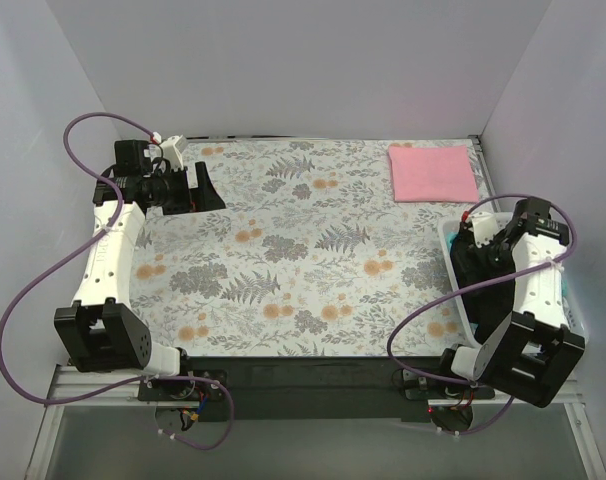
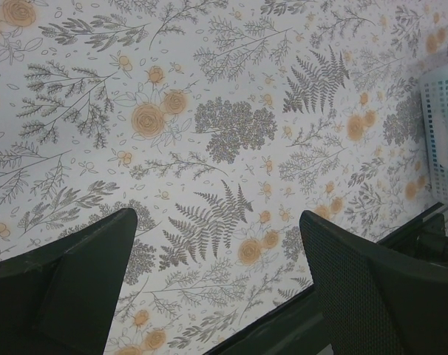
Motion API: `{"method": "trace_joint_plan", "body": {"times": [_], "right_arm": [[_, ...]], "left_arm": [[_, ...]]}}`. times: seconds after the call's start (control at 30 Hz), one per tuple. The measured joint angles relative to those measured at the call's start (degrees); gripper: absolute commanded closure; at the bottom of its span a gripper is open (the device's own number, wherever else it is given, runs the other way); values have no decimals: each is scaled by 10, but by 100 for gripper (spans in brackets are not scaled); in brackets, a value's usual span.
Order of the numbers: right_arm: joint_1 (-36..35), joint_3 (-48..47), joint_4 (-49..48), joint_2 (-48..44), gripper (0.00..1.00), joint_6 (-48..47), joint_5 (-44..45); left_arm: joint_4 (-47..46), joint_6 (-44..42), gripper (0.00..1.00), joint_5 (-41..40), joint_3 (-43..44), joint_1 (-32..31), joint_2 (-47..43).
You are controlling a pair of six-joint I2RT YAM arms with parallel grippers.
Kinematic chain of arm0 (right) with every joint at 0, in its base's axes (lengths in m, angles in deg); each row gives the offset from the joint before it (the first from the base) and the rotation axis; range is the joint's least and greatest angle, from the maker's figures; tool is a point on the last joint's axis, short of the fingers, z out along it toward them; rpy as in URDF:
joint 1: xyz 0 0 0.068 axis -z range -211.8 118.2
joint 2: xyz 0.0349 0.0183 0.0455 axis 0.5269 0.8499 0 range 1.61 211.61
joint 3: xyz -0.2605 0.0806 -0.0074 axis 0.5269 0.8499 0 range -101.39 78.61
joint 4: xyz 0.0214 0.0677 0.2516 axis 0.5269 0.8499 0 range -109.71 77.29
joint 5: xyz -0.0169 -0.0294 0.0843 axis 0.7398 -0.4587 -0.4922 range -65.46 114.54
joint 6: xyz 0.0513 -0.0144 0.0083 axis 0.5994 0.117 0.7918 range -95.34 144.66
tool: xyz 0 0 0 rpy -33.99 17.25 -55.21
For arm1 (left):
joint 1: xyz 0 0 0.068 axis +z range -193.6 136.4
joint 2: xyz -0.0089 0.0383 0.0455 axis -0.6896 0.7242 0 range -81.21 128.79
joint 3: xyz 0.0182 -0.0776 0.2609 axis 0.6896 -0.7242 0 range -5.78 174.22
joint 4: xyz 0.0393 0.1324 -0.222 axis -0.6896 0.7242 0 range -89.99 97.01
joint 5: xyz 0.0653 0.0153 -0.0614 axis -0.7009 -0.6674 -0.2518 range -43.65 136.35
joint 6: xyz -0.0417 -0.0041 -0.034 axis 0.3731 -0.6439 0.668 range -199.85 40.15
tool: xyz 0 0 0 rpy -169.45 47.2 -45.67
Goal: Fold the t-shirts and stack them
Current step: Grab the tshirt from the pile
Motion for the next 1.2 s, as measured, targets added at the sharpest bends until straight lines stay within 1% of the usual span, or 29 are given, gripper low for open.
{"method": "trace_joint_plan", "body": {"times": [0.1,0.13,0.2,0.23,0.3,0.33,0.37,0.4,0.47,0.5,0.53,0.77,0.97,1.07,1.2], "right_arm": [[1,33,-32,1,6,-3,4],[1,42,-41,2,13,-5,8],[1,61,-62,3,22,-10,17],[1,66,-68,3,32,-12,21],[1,67,-78,2,43,-13,29],[1,66,-82,0,54,-13,32],[1,64,-85,-4,59,-13,35],[1,61,-84,-6,68,-14,36],[1,46,-83,-14,75,-13,40],[1,35,-81,-18,84,-12,43],[1,21,-79,-22,98,-13,45],[1,-118,-52,-31,99,1,37],[1,-237,-26,-28,99,28,-2],[1,-311,-14,-15,99,52,-44],[-2,-431,-5,26,99,97,-130]], "left_arm": [[4,-2,8,0,2,0,0],[6,-2,8,0,2,0,0],[9,-2,8,0,2,0,0],[10,-2,8,0,2,0,0],[11,-2,8,0,2,0,0],[11,-2,8,-1,2,0,0],[11,-2,8,-1,2,0,0],[11,-2,8,-1,2,0,0],[11,-3,8,0,2,0,0],[11,-4,8,-1,2,0,0],[11,-4,8,-1,2,0,0],[11,-10,8,-1,2,0,12],[11,-12,8,0,7,0,26],[10,-7,8,2,24,0,28],[0,9,8,15,58,0,33]]}}
